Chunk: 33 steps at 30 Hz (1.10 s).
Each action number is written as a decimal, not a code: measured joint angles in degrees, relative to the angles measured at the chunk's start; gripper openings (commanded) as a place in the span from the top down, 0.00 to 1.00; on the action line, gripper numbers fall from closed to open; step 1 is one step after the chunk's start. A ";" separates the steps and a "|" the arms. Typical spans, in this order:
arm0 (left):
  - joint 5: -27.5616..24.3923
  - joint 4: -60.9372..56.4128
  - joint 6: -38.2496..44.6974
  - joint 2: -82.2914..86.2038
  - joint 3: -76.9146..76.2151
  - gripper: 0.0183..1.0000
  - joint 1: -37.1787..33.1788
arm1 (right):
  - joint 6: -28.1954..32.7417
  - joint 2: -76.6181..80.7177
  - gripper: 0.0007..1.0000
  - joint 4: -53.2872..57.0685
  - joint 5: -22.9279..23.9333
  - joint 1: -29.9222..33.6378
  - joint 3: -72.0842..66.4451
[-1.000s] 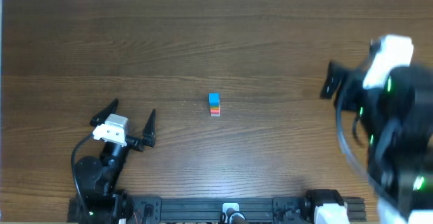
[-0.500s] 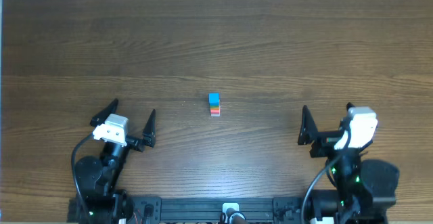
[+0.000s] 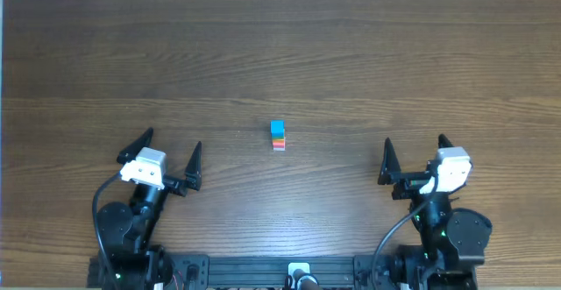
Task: Stack Cubes
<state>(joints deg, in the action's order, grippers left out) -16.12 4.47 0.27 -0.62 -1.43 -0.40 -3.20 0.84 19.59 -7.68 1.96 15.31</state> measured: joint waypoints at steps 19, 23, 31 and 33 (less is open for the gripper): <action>0.00 0.00 0.00 0.00 0.00 0.00 0.00 | 0.66 0.00 0.01 -22.51 -1.49 0.00 -14.73; 0.00 0.00 0.00 0.00 0.00 0.00 0.00 | 0.66 0.00 0.01 -21.07 -1.49 0.00 -14.73; 0.00 0.00 0.00 0.00 0.00 0.00 0.00 | 0.70 0.11 0.01 -16.24 -1.46 0.00 -14.73; 0.00 0.00 0.00 0.00 0.00 0.00 0.00 | 0.66 0.11 0.01 -16.24 -1.46 0.00 -14.73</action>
<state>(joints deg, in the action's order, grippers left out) -16.12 4.47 0.27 -0.62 -1.43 -0.40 -2.55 0.95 3.36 -9.15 1.96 0.58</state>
